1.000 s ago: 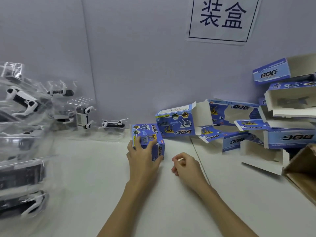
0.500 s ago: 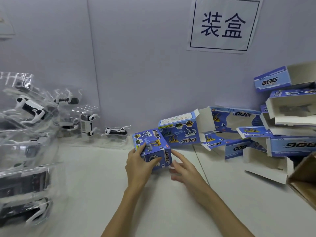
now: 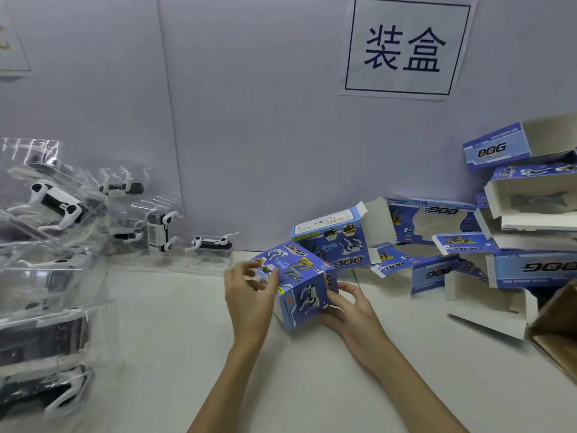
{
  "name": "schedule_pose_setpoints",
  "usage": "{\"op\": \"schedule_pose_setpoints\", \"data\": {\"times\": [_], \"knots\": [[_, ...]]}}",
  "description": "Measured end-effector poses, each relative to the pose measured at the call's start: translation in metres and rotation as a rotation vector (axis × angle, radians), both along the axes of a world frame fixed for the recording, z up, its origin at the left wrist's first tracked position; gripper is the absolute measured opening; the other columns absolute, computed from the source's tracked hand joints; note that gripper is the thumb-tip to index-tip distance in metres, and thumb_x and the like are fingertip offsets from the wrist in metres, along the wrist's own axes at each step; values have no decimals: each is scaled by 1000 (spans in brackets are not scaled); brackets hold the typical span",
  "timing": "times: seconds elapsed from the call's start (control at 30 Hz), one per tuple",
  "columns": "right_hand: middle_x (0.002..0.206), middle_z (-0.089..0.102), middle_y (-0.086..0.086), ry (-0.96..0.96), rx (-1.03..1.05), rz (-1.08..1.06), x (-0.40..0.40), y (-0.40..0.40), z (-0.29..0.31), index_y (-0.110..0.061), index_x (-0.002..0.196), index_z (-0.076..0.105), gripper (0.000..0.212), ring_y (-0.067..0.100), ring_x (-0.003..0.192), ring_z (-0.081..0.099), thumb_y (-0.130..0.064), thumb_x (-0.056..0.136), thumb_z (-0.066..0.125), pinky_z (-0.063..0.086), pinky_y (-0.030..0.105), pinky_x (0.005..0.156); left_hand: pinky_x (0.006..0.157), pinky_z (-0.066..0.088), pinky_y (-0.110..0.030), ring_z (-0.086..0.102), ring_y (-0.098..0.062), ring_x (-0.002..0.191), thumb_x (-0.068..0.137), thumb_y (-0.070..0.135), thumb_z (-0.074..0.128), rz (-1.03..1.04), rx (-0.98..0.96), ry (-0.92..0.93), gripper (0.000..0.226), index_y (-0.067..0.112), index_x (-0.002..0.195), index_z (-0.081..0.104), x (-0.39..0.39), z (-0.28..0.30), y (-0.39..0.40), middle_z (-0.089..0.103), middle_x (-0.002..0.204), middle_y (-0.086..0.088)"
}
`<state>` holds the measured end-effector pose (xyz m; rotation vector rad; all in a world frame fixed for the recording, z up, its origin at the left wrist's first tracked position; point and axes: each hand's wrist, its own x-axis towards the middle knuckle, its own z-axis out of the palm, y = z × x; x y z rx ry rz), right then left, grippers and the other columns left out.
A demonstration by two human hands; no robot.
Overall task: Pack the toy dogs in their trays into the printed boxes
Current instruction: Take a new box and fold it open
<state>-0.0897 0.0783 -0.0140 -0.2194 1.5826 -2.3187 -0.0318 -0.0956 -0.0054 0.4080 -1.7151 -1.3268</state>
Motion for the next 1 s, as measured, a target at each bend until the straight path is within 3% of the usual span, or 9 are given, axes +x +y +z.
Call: {"op": "schedule_pose_setpoints", "data": {"times": [0.07,0.13,0.23,0.33,0.43,0.5,0.63,0.77,1.0], "knots": [[106,70,24,-13,0,-1,-2,6,1,-4,123,56,22,37,87,70,-14,103,59,56,54,95,78,52,-20,63,-7,93,72,30,96,-106,269,-151,67,22,123,54,-2,-2,-9,45,127,2],[99,69,21,-57,-10,6,2,8,7,-5,109,62,35,39,88,71,-39,105,58,55,60,100,87,59,-37,71,-24,103,62,28,100,-378,492,-262,92,18,136,47,-1,-3,-16,61,131,-3],[108,76,19,63,150,51,10,6,11,-3,110,62,61,36,96,75,-58,84,73,58,56,100,64,63,-42,78,-33,88,69,8,94,-619,665,-193,82,25,134,47,2,-1,-24,78,110,-13],[122,73,20,117,176,208,9,14,6,-10,128,58,67,33,103,73,-38,78,91,57,47,96,59,62,-40,77,-30,80,75,19,88,-601,692,-43,69,31,128,45,3,1,-27,79,104,-15],[129,70,10,246,232,407,7,22,5,-38,143,50,67,33,119,69,-24,84,78,54,42,100,61,62,-42,78,-28,89,72,45,92,-534,574,60,64,30,117,49,5,8,-24,76,113,-16],[128,72,2,311,242,338,10,21,8,-50,141,48,64,24,116,72,-27,86,74,56,33,94,69,63,-42,76,-21,93,69,47,92,-528,397,106,69,49,125,50,8,12,-24,66,119,-15],[134,69,3,463,118,30,12,18,22,-33,134,52,60,18,119,70,-52,83,77,60,32,91,91,60,-53,70,-31,114,71,39,85,-670,75,30,102,70,148,26,16,19,-22,57,133,-6],[126,71,0,643,51,-162,15,27,33,-48,141,42,61,19,118,70,-42,89,73,60,36,94,97,59,-51,61,-29,123,74,36,80,-717,-126,-83,103,71,150,19,18,23,-2,50,143,1],[124,69,0,769,212,-229,20,31,33,-63,132,44,51,11,108,71,-41,92,67,61,27,85,83,63,-33,63,-17,122,82,56,78,-679,-136,-43,72,61,139,36,18,24,15,49,143,8]]}}
